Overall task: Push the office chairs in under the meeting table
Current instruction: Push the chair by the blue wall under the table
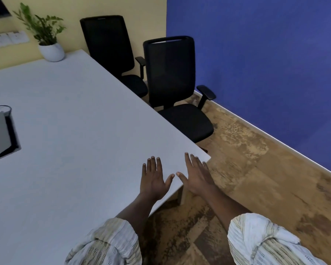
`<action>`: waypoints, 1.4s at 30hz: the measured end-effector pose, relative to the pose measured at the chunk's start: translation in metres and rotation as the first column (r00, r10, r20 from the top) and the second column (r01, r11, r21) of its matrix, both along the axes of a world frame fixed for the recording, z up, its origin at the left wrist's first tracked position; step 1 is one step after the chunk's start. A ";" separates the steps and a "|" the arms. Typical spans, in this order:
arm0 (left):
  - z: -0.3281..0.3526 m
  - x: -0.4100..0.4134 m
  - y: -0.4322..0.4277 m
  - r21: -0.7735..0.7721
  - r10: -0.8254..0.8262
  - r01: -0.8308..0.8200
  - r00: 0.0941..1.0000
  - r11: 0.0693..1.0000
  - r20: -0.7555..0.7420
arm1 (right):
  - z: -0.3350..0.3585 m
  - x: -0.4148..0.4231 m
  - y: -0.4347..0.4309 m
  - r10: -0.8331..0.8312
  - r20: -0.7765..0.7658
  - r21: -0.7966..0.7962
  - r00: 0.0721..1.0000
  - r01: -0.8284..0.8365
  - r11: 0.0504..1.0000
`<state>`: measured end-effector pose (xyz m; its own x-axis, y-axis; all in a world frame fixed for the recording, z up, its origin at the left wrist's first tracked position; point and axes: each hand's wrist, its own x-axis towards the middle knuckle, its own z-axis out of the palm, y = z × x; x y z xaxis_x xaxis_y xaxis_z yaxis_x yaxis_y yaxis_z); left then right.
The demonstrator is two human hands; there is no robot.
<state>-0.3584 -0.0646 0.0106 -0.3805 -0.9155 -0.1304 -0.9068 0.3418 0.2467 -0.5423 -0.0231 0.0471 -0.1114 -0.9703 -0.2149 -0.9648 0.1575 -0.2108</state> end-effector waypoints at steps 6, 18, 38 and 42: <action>-0.003 -0.065 -0.032 -0.008 -0.015 0.015 1.000 1.000 0.007 | 0.001 -0.059 -0.017 -0.048 -0.005 -0.033 0.999 0.048 0.998; -0.007 -0.232 -0.159 -0.012 -0.109 0.108 0.993 0.994 -0.037 | -0.002 -0.215 -0.130 -0.137 0.020 -0.109 0.990 0.139 0.984; 0.000 -0.421 -0.343 0.009 -0.067 0.067 0.998 0.998 0.015 | -0.002 -0.413 -0.315 -0.095 0.038 -0.094 0.995 0.098 0.991; 0.003 -0.477 -0.372 -0.008 0.009 -0.009 1.000 1.000 0.008 | -0.001 -0.473 -0.349 -0.018 0.023 -0.098 1.000 0.020 0.995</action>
